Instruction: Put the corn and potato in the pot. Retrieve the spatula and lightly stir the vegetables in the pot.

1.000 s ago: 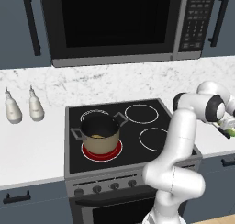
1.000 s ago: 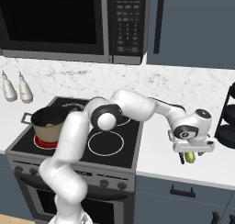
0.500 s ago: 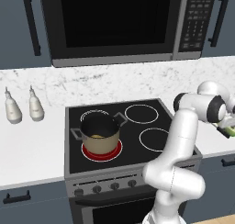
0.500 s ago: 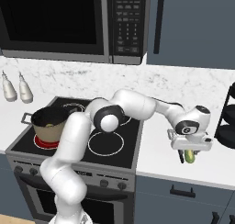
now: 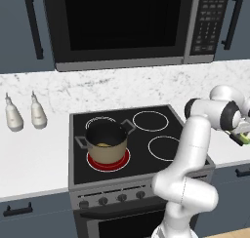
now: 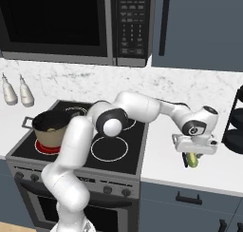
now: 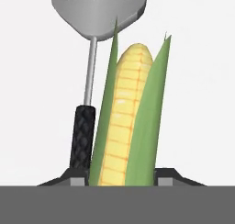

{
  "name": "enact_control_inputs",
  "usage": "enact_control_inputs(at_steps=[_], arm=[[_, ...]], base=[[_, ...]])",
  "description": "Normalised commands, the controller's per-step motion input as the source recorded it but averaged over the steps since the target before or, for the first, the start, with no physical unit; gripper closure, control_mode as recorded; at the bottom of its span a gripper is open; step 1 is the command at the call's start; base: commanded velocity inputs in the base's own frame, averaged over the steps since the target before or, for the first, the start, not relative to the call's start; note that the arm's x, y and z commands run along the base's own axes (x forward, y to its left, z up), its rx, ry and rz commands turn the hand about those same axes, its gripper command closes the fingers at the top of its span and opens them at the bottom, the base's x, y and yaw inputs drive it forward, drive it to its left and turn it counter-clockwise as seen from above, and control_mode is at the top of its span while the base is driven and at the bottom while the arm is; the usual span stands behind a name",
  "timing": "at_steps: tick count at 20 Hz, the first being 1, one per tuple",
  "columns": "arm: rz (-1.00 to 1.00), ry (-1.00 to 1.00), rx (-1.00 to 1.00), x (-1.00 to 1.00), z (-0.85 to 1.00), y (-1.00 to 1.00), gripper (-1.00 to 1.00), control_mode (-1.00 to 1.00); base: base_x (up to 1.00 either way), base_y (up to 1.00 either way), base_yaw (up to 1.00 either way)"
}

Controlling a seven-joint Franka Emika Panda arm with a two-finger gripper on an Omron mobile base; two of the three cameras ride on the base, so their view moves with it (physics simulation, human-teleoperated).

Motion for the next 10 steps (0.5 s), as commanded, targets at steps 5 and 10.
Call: enact_control_inputs(at_steps=[5,10], arm=[[0.0,-0.01,0.05,0.0,0.15,0.1,1.0,-1.0],[-0.01,-0.12,0.0,-0.18,0.92,0.09,1.0,-1.0]], base=[[0.0,0.0,0.0],[0.0,0.0,0.0]])
